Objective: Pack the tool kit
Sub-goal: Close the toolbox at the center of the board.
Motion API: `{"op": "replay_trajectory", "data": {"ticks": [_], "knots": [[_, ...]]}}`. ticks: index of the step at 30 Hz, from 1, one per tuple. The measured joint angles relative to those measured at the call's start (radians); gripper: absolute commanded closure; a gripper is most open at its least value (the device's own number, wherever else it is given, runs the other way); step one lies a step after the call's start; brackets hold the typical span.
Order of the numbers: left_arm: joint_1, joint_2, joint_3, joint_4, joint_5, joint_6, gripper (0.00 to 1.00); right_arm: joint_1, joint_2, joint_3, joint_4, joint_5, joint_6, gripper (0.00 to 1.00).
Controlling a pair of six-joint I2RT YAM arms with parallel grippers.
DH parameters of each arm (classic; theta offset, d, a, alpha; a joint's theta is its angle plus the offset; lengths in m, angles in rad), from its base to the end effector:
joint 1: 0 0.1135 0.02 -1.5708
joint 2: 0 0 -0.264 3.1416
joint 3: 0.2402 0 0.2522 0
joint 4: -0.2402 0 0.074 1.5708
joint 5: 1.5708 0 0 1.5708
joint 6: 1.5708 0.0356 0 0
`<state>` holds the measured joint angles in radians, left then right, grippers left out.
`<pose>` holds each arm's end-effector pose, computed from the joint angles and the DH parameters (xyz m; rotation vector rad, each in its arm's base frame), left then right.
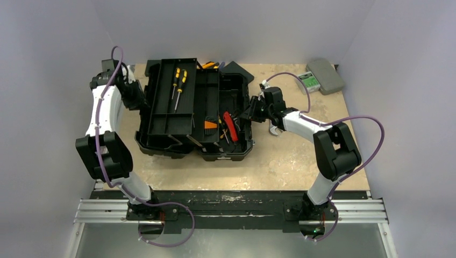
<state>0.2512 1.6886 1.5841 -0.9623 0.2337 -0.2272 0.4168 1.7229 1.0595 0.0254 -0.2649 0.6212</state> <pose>0.3443 0.0798 0.3147 -0.5438 2.5643 -0.2995 0.3409 0.1611 0.2063 0.0818 2.3211 0.8468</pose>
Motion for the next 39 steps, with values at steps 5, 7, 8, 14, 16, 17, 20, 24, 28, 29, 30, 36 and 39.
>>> {"op": "replay_trajectory", "data": {"ticks": [5, 7, 8, 14, 16, 17, 20, 24, 28, 29, 30, 36, 39], "knots": [[-0.043, -0.039, 0.031, -0.047, -0.057, -0.008, 1.00, 0.000, 0.000, 0.000, 0.002, 0.000, -0.003, 1.00], [-0.080, -0.061, 0.036, -0.057, -0.119, -0.005, 1.00, 0.000, 0.000, 0.000, 0.003, 0.001, -0.003, 1.00], [-0.106, -0.075, 0.039, -0.061, -0.164, 0.000, 1.00, 0.000, 0.000, -0.002, 0.005, 0.003, -0.003, 1.00], [-0.273, -0.148, 0.064, -0.069, -0.404, 0.026, 1.00, 0.002, 0.000, -0.010, 0.021, 0.008, 0.005, 1.00], [-0.335, -0.162, 0.072, -0.076, -0.487, 0.037, 1.00, 0.002, 0.000, -0.012, 0.025, 0.008, 0.005, 1.00], [-0.363, -0.165, 0.078, -0.078, -0.525, 0.040, 1.00, 0.002, 0.000, -0.013, 0.028, 0.008, 0.005, 1.00], [-0.447, -0.165, 0.093, -0.080, -0.644, 0.056, 1.00, 0.003, -0.002, -0.017, 0.034, 0.011, 0.006, 1.00], [-0.557, -0.165, 0.111, -0.078, -0.793, 0.075, 1.00, 0.009, -0.003, -0.017, 0.034, 0.023, 0.008, 1.00], [-0.649, -0.164, 0.117, -0.078, -0.919, 0.094, 1.00, 0.022, -0.004, -0.016, 0.035, 0.048, 0.007, 1.00], [-0.674, -0.160, 0.123, -0.080, -0.951, 0.101, 1.00, 0.027, -0.004, -0.016, 0.035, 0.058, 0.007, 1.00], [-0.702, -0.154, 0.133, -0.084, -0.985, 0.109, 1.00, 0.032, -0.004, -0.014, 0.035, 0.068, 0.007, 1.00], [-0.847, -0.092, 0.186, -0.091, -1.176, 0.168, 1.00, 0.051, -0.004, -0.008, 0.032, 0.107, 0.006, 1.00], [-0.900, -0.070, 0.191, -0.072, -1.249, 0.209, 1.00, 0.057, -0.004, -0.007, 0.031, 0.118, 0.007, 1.00]]}}
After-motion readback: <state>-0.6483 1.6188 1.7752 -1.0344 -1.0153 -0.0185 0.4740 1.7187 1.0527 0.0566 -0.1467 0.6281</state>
